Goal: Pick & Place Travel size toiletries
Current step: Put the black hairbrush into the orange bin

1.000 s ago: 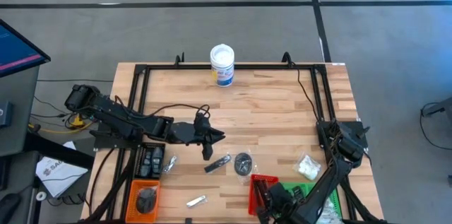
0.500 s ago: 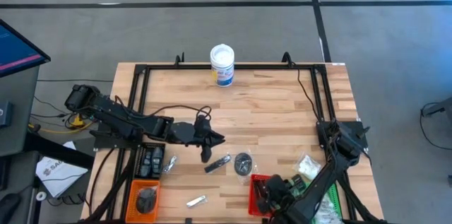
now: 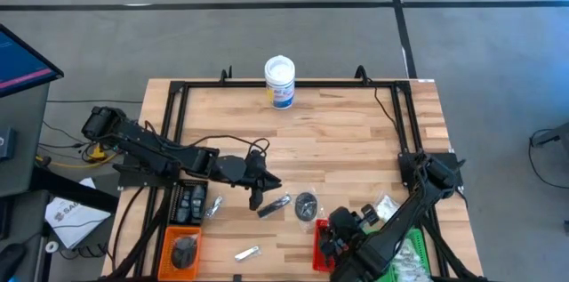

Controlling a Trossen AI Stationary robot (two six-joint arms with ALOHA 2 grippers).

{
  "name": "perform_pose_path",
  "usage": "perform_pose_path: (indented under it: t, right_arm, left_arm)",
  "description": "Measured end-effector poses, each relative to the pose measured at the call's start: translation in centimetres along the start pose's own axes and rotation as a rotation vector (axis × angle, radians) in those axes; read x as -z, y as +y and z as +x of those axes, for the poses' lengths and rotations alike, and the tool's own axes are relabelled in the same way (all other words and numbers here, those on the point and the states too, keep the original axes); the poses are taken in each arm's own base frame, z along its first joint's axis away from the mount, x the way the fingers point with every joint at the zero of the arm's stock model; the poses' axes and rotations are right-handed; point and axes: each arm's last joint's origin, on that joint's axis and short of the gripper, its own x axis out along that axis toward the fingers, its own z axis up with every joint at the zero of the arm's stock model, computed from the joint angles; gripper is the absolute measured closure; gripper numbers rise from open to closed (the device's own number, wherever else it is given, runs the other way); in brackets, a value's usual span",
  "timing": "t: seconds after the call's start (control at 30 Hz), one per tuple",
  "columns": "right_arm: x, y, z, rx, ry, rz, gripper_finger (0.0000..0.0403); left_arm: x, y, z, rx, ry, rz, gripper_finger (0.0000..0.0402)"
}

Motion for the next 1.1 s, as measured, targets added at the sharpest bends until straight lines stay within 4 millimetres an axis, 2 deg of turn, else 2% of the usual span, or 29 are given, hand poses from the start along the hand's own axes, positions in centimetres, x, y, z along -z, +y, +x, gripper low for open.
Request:
perform_pose_path:
  t: [0.27, 0.53, 0.7, 0.9, 1.1]
  right_arm:
    - [0.0, -0.7, 1.0, -0.021, 0.000, 0.024, 0.0285]
    - [0.8, -1.3, 2.8, -0.110, 0.015, 0.096, 0.0285]
    - [0.4, -2.3, 3.9, -0.154, 0.027, 0.154, 0.0285]
    - [-1.1, -3.7, 5.9, -0.195, 0.063, 0.225, 0.0285]
    - [-3.9, -4.9, 8.4, -0.332, 0.120, 0.228, 0.0285]
  left_arm:
    - [0.1, 0.0, 0.0, -0.005, 0.007, 0.002, 0.0339]
    - [0.1, 0.1, 0.0, -0.011, 0.005, 0.002, 0.0339]
    - [0.1, 0.1, 0.0, -0.014, 0.009, 0.003, 0.0339]
    - [0.2, 0.2, 0.0, -0.022, 0.015, 0.001, 0.0339]
    - [0.3, 0.6, 0.0, -0.056, 0.041, -0.007, 0.0339]
